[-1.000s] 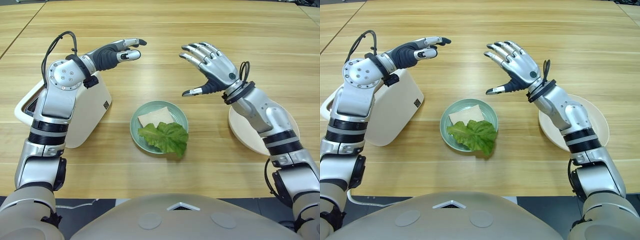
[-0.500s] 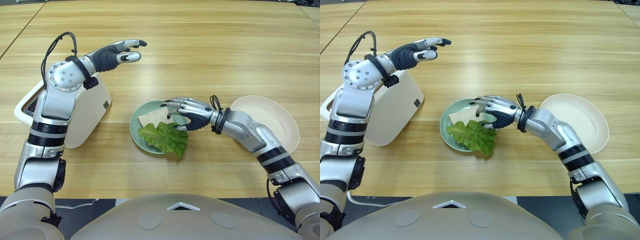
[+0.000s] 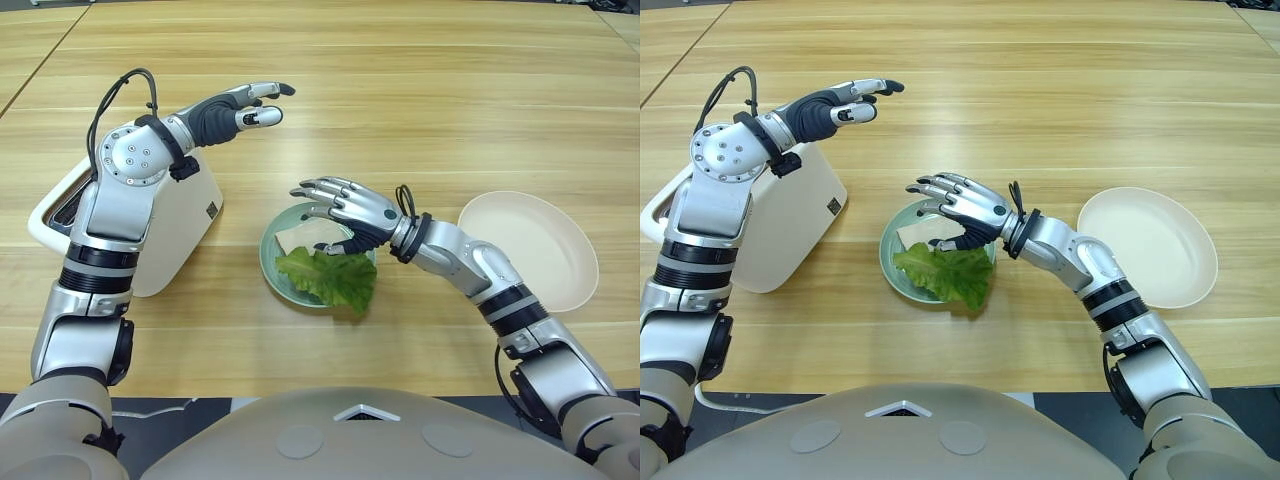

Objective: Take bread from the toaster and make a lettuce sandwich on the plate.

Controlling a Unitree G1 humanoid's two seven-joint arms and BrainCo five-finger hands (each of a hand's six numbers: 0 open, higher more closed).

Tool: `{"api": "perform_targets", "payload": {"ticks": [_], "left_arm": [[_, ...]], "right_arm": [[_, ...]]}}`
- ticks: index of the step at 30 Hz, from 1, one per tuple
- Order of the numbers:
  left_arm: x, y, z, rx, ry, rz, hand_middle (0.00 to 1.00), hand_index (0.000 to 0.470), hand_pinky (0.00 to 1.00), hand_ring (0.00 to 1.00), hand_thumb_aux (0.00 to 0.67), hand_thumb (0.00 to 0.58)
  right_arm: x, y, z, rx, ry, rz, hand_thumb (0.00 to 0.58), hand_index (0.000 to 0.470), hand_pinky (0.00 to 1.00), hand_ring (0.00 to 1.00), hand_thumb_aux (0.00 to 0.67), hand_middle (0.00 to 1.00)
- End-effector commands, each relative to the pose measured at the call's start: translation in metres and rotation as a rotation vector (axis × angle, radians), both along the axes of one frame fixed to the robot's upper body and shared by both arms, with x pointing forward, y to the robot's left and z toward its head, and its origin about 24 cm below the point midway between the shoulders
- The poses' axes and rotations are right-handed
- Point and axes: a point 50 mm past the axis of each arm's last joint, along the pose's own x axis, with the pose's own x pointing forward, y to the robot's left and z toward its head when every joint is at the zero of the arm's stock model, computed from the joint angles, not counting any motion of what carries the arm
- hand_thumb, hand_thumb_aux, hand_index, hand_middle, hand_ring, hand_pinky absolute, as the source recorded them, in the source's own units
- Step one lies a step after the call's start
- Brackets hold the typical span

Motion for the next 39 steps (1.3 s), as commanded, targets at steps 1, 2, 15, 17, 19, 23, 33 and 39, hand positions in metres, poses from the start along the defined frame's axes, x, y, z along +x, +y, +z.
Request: {"api": "perform_targets", "payload": {"ticks": [1, 2, 15, 17, 19, 23, 33, 39], "left_arm": [[0.000, -0.002, -0.006, -0.001, 0.019, -0.005, 0.00, 0.000, 0.00, 0.00, 0.000, 0.000], [0.000, -0.003, -0.006, -0.001, 0.020, -0.007, 0.00, 0.000, 0.00, 0.00, 0.000, 0.000], [0.000, -0.005, -0.007, -0.002, 0.020, -0.010, 0.00, 0.000, 0.00, 0.00, 0.000, 0.000], [0.000, -0.005, -0.007, -0.002, 0.020, -0.010, 0.00, 0.000, 0.00, 0.00, 0.000, 0.000], [0.001, -0.006, -0.007, -0.002, 0.020, -0.011, 0.00, 0.000, 0.00, 0.00, 0.000, 0.000], [0.001, -0.007, -0.008, -0.001, 0.022, -0.010, 0.00, 0.000, 0.00, 0.00, 0.000, 0.000], [0.002, -0.007, -0.010, 0.001, 0.027, -0.010, 0.00, 0.000, 0.00, 0.00, 0.000, 0.000], [0.003, -0.008, -0.011, 0.001, 0.030, -0.011, 0.00, 0.000, 0.00, 0.00, 0.000, 0.000]], "right_arm": [[0.004, 0.005, -0.010, -0.020, 0.060, -0.003, 0.297, 0.142, 0.00, 0.00, 0.202, 0.00], [0.005, 0.005, -0.012, -0.024, 0.072, -0.006, 0.278, 0.131, 0.00, 0.00, 0.187, 0.00], [0.006, 0.012, -0.033, -0.104, 0.137, 0.005, 0.325, 0.159, 0.00, 0.00, 0.226, 0.00], [0.005, 0.012, -0.034, -0.108, 0.136, 0.011, 0.363, 0.182, 0.00, 0.00, 0.260, 0.00], [0.003, 0.012, -0.035, -0.109, 0.132, 0.020, 0.443, 0.241, 0.00, 0.00, 0.344, 0.00], [0.001, 0.014, -0.035, -0.099, 0.123, 0.033, 0.498, 0.293, 0.00, 0.00, 0.418, 0.00], [0.001, 0.012, -0.031, -0.072, 0.110, 0.023, 0.580, 0.470, 0.00, 0.00, 0.670, 0.00], [0.008, 0.008, -0.013, 0.008, 0.086, -0.016, 0.580, 0.470, 0.00, 0.00, 0.670, 0.00]]}}
